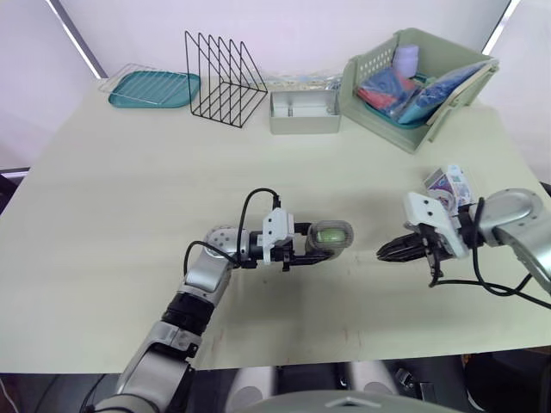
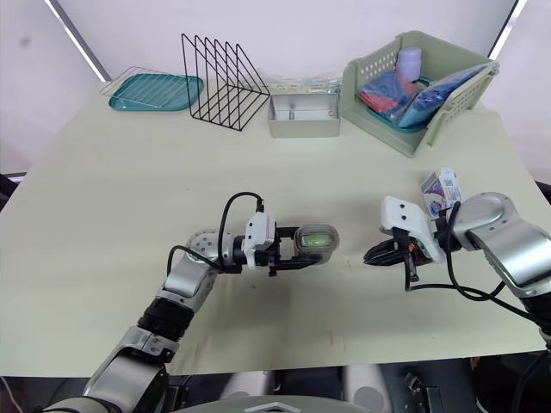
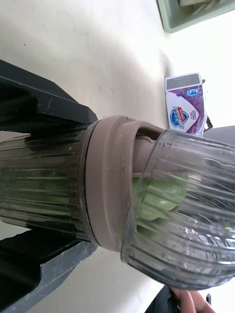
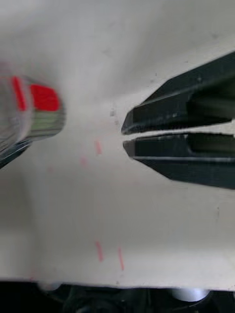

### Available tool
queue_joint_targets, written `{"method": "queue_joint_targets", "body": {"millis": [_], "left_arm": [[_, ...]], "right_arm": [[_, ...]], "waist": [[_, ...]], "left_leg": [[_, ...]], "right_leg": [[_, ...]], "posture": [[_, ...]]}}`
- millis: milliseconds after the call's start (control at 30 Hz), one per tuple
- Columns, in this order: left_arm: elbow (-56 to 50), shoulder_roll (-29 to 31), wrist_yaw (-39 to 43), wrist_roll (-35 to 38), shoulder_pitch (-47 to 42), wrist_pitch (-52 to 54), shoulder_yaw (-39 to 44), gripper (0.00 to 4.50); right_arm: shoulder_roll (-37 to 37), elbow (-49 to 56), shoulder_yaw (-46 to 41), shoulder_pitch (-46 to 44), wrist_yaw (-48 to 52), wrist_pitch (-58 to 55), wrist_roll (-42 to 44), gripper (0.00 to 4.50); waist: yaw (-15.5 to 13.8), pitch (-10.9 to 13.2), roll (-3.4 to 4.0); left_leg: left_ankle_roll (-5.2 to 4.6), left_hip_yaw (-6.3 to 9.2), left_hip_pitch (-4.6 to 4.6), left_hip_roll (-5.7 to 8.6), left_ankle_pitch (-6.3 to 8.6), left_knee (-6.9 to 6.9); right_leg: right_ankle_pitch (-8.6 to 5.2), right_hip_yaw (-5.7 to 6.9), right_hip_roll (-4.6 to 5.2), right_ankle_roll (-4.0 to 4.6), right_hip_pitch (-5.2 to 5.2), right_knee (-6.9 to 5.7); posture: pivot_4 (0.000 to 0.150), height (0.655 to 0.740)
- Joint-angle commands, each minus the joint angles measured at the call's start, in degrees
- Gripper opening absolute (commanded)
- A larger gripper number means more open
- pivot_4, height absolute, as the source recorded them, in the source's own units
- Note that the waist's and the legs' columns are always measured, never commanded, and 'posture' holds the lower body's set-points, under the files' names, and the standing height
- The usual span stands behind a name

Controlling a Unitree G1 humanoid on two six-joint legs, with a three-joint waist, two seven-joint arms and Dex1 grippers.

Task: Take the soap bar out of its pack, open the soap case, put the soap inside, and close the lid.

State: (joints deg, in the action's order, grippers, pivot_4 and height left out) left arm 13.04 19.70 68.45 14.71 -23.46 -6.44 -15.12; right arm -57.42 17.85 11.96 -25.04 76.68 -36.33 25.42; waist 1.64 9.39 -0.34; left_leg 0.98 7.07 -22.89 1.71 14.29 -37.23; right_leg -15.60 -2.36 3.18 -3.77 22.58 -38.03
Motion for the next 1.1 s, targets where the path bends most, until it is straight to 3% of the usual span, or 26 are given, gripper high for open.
{"method": "queue_joint_targets", "body": {"millis": [33,300,1100], "left_arm": [[-0.5,0.0,-0.2,0.1,-0.5,-0.7,0.8,2.03],[-0.9,0.1,-0.5,0.0,-0.1,-0.5,0.8,2.03],[-1.8,0.3,-0.4,-0.1,-0.2,-0.4,0.5,2.03]], "right_arm": [[1.5,2.7,-3.5,0.8,1.1,2.7,3.1,0.15],[4.0,7.3,-4.3,2.0,-0.7,4.0,5.2,0.15],[8.1,6.8,-2.1,0.1,-3.7,6.7,3.1,0.15]], "waist": [[-0.1,0.0,0.00],[-0.3,0.0,0.00],[-0.8,0.0,0.00]], "left_leg": [[0.00,0.01,0.00,0.00,0.00,0.00],[0.00,0.00,0.00,0.00,0.00,-0.01],[0.01,0.00,0.01,0.00,0.00,-0.03]], "right_leg": [[0.00,0.00,0.00,0.00,0.00,0.00],[0.00,-0.01,-0.01,0.00,0.00,-0.01],[0.00,0.00,-0.01,0.00,0.00,-0.03]], "posture": [[0.150,0.7400],[0.150,0.7400],[0.150,0.7400]]}}
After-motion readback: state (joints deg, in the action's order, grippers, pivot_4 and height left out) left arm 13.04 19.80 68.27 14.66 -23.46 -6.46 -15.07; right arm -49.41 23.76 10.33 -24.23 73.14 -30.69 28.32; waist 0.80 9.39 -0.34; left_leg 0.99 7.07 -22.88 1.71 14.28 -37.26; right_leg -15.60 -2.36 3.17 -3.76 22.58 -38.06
